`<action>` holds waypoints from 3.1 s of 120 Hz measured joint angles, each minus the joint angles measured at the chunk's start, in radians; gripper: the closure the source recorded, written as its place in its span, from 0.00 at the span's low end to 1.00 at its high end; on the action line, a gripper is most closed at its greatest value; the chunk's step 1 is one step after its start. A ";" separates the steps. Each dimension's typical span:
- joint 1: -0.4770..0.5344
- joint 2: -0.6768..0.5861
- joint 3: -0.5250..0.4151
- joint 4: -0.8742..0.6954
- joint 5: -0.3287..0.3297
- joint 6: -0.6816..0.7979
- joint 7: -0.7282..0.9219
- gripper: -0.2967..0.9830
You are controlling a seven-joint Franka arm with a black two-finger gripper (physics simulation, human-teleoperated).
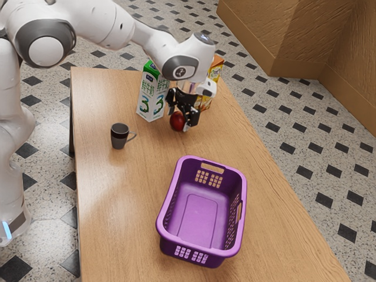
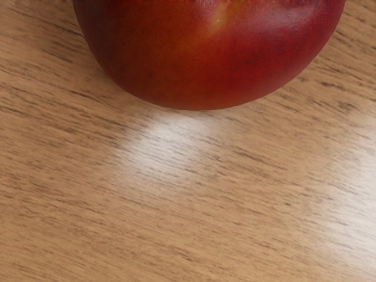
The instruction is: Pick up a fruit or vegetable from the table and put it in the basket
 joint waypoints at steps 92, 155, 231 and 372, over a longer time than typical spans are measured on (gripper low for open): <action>-0.002 0.005 0.000 -0.006 -0.012 0.016 -0.005 0.48; -0.283 -0.053 -0.040 0.149 0.003 -0.034 0.012 0.50; -0.396 -0.014 -0.152 0.220 -0.021 -0.058 0.017 0.50; -0.524 0.001 -0.117 0.146 -0.071 -0.107 0.027 0.25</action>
